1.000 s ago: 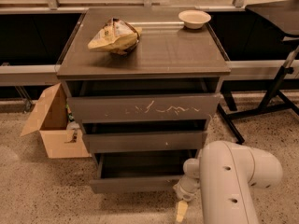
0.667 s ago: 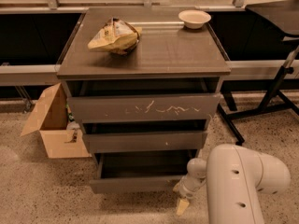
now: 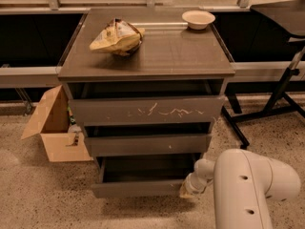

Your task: Close bottom drawer

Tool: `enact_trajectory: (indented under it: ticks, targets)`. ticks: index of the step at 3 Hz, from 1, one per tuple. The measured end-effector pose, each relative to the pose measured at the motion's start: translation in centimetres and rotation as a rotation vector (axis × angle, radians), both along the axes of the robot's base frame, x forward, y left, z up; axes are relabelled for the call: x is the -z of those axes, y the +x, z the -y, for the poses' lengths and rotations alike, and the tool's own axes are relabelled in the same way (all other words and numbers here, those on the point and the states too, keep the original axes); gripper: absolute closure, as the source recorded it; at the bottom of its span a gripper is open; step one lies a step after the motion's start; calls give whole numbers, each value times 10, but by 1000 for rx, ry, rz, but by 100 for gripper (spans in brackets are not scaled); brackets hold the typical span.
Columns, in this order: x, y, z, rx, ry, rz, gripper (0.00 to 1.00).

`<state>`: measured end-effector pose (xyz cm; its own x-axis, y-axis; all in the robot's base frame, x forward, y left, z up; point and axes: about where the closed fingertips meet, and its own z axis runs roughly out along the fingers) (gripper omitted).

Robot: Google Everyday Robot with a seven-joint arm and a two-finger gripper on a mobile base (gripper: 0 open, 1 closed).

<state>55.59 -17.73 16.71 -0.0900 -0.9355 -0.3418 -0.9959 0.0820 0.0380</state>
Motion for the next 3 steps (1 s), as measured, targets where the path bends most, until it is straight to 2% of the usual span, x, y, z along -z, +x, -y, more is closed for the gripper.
enact_trajectory:
  ticks: [1,2,3]
  targets:
    - [-4,22,6,13,-7,55,69]
    - [-8,46,11,26,-10,107,45]
    - [-10,76,21,46,-5,155,14]
